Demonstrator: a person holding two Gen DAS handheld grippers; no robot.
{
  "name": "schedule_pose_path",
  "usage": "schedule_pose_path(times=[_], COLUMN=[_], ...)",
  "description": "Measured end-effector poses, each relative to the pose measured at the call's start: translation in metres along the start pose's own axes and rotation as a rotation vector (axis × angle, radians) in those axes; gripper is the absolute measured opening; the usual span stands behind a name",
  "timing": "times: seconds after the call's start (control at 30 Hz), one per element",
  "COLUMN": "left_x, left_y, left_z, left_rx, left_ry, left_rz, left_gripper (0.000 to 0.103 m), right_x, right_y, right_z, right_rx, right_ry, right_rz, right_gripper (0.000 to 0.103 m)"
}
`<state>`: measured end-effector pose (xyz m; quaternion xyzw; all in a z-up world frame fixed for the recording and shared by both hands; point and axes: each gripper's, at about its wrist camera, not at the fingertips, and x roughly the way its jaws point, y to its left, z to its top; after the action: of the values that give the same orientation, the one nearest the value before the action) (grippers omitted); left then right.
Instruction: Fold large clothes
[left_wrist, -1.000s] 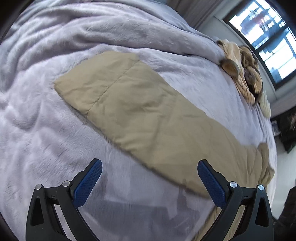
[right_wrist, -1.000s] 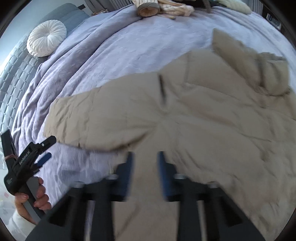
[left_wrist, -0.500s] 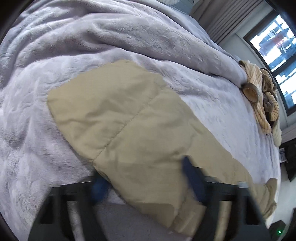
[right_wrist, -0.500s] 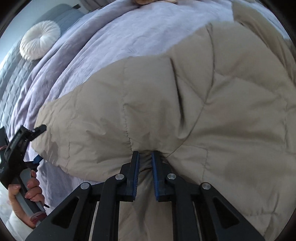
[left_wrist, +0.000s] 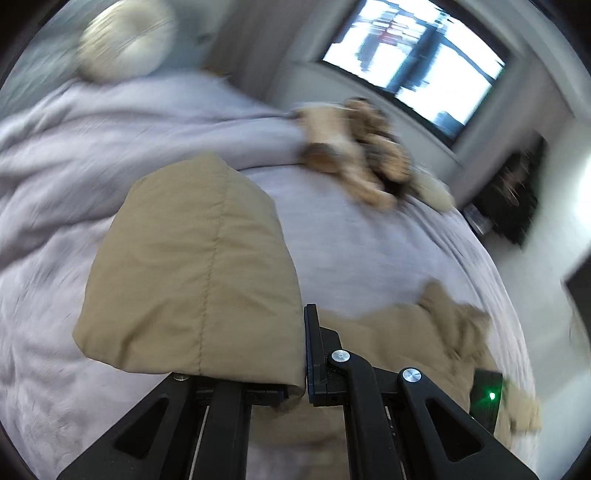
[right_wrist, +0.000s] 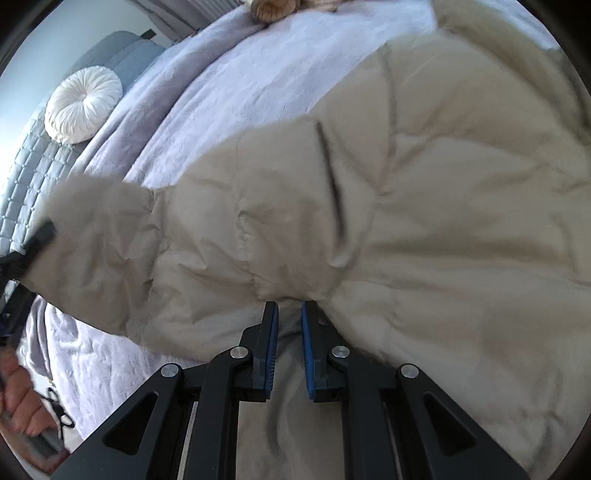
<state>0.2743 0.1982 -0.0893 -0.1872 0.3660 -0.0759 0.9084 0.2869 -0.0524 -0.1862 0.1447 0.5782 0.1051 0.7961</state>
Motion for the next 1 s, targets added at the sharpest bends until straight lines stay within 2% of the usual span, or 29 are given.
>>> schedule_pose_path(times=[0.13, 0.23, 0.4, 0.5, 0.57, 0.7, 0.73, 0.77, 0.8, 0.83, 0.87, 0.97, 1.0], left_x=[0.011, 0.037, 0.086, 0.103, 0.100, 0.096, 0.092, 0.091, 0.084, 0.077, 0.069, 0.052, 0.042], left_y=[-0.096, -0.167, -0.253, -0.276, -0.282, -0.286, -0.287, -0.287, -0.288, -0.289, -0.291, -0.297, -0.294], left_z=[-0.014, -0.042, -0.107, -0.147, -0.170, -0.190, -0.193, -0.196, -0.198, -0.195, -0.196, -0.200, -0.198], left_rx=[0.183, 0.270, 0.465, 0.575, 0.649, 0.766, 0.780, 0.783, 0.780, 0.782, 0.793, 0.825, 0.822], left_ry=[0.019, 0.090, 0.217, 0.278, 0.286, 0.296, 0.299, 0.305, 0.289, 0.261, 0.246, 0.263, 0.244], left_rz=[-0.080, -0.142, -0.127, -0.060, -0.016, 0.022, 0.017, 0.002, -0.014, -0.022, -0.036, -0.061, -0.072], left_gripper=[0.009, 0.009, 0.009, 0.009, 0.009, 0.010, 0.030, 0.061, 0.073, 0.078, 0.078, 0.078, 0.078], right_x=[-0.057, -0.099, -0.157, -0.177, -0.185, -0.194, -0.195, -0.196, -0.195, -0.197, -0.198, -0.200, -0.201], right_y=[-0.023, -0.068, -0.167, -0.215, -0.237, -0.263, -0.269, -0.272, -0.275, -0.278, -0.280, -0.281, -0.281], right_z=[-0.009, -0.018, -0.046, -0.063, -0.072, -0.078, -0.075, -0.074, -0.071, -0.068, -0.066, -0.057, -0.054], right_rx=[-0.009, 0.032, 0.181, 0.260, 0.303, 0.361, 0.371, 0.378, 0.381, 0.383, 0.384, 0.385, 0.384], right_ry=[-0.078, -0.101, -0.118, -0.109, -0.106, -0.111, -0.114, -0.118, -0.122, -0.127, -0.131, -0.140, -0.141], right_rz=[-0.035, -0.089, -0.201, -0.244, -0.255, -0.220, -0.206, -0.195, -0.189, -0.182, -0.175, -0.159, -0.151], right_gripper=[0.012, 0.012, 0.012, 0.012, 0.012, 0.016, 0.016, 0.016, 0.016, 0.016, 0.016, 0.017, 0.023])
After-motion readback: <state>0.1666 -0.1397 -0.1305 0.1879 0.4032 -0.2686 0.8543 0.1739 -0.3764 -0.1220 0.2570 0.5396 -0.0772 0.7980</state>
